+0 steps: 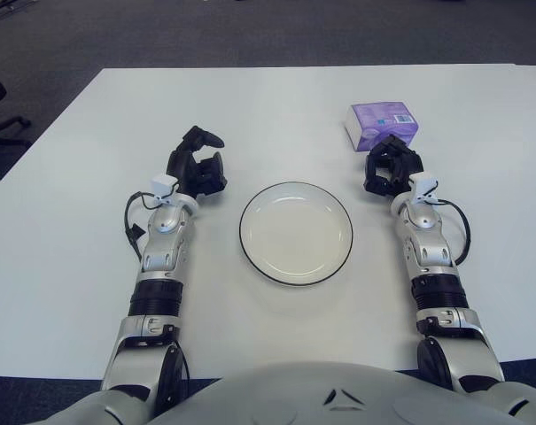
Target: Put the tissue paper into the plate.
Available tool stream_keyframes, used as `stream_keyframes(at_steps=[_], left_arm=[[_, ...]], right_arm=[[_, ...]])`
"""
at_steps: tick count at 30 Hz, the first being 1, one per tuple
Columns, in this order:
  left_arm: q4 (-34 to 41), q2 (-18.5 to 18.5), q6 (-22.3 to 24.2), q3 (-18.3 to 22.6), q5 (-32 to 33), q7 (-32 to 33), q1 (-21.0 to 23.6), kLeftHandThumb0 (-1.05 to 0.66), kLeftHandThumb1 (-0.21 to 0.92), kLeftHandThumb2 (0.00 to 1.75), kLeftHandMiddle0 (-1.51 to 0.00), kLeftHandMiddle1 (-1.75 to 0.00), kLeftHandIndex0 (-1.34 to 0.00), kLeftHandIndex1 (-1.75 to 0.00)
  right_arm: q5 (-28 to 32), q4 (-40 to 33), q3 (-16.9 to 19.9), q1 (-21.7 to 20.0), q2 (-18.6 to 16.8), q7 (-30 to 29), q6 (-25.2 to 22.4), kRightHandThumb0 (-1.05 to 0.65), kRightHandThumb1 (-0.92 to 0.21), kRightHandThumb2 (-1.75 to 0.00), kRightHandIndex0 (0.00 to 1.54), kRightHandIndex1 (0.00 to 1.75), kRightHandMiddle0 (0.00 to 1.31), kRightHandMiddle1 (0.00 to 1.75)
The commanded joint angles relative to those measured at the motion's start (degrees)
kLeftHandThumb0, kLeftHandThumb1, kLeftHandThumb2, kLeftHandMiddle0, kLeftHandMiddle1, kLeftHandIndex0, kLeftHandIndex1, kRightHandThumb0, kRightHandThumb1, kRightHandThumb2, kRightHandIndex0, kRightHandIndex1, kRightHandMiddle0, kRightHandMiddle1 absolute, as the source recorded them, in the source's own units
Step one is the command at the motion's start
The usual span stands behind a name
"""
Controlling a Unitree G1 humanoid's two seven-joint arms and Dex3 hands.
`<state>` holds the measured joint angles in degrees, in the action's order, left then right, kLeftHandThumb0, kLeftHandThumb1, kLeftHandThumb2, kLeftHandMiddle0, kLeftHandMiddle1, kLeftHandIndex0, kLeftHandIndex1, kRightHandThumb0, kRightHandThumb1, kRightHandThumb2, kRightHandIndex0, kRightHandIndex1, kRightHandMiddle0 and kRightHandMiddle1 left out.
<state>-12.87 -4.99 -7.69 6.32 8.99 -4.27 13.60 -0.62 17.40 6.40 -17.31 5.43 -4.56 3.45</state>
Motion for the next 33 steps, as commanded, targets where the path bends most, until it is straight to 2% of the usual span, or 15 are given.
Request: stream_keyframes(at_steps=[1, 14, 20, 25, 33], left_arm=[[-6.66, 4.50, -0.21, -0.91, -0.03, 0.47, -10.43, -0.46, 0.36, 1.26, -1.30, -1.75, -0.58, -1.75], [-6.84, 4.44, -0.21, -1.07, 0.11, -0.04, -10.34, -0.46, 0.36, 1.26, -1.30, -1.75, -0.58, -1.75], [-6.97, 4.46, -0.20, -1.03, 0.11, 0.04, -10.26, -0.46, 0.36, 1.26, -1.30, -1.75, -0.58, -1.75], [-6.89, 4.82, -0.02, -1.07, 0.18, 0.36, -10.31, -0.46, 0.36, 1.26, -1.30, -1.75, -0.58, -1.75], [-6.65, 4.87, 0.01, -1.15, 0.03, 0.55, -10.42, -0.46, 0.36, 1.26, -1.29, -1.75, -0.58, -1.75]], right_arm=[[1.19, 4.50, 1.29, 6.30, -1.94, -1.05, 1.84, -0.46, -0.39, -1.23, 1.07, 1.75, 0.56, 1.75], [1.22, 4.04, 2.38, 5.99, -2.69, -3.69, 5.53, -0.43, -0.47, -1.12, 1.01, 1.75, 0.49, 1.75], [-1.98, -1.59, 1.11, 6.48, -1.66, -6.36, 4.85, -0.42, -0.49, -1.09, 0.93, 1.75, 0.47, 1.75], [-6.62, -4.78, -0.75, 6.75, 0.01, -8.18, 4.70, -0.42, -0.49, -1.09, 0.85, 1.75, 0.47, 1.75], [-10.69, -3.91, -2.12, 7.28, 3.65, -7.66, 10.36, -0.43, -0.46, -1.13, 0.82, 1.75, 0.49, 1.75]])
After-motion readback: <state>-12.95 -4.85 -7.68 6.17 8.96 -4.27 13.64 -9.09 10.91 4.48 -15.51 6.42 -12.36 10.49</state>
